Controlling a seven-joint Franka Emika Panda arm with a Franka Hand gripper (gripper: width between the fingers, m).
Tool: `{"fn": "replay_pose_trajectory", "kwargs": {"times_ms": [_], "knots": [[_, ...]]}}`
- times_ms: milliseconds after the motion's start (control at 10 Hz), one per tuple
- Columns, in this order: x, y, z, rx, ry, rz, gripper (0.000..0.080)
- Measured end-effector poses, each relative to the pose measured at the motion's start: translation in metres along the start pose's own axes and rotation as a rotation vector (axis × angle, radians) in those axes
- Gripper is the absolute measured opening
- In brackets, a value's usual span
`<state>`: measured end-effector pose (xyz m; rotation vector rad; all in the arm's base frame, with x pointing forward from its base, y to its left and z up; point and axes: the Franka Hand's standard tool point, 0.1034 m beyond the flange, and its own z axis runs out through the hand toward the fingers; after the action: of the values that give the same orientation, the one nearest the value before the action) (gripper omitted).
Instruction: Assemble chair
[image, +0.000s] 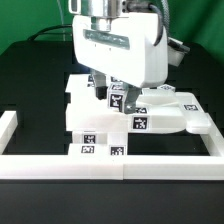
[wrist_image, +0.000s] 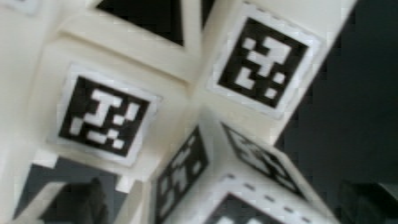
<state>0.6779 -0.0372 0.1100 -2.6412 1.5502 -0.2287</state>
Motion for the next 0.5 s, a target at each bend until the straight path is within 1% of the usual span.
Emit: {"fn": "replay_pose_trajectory", "kwargs": {"times_ms": [100, 400, 500], "knots": [[0.0000, 0.0001, 0.0000, -0.002, 0.001, -0.079, 0.0648], [0.0047, 0.0000, -0.0027, -0.034, 0.024, -0.445, 0.0648], [0.0048, -0.0004, -0.0034, -0.034, 0.024, -0.517, 0.0648]]}}
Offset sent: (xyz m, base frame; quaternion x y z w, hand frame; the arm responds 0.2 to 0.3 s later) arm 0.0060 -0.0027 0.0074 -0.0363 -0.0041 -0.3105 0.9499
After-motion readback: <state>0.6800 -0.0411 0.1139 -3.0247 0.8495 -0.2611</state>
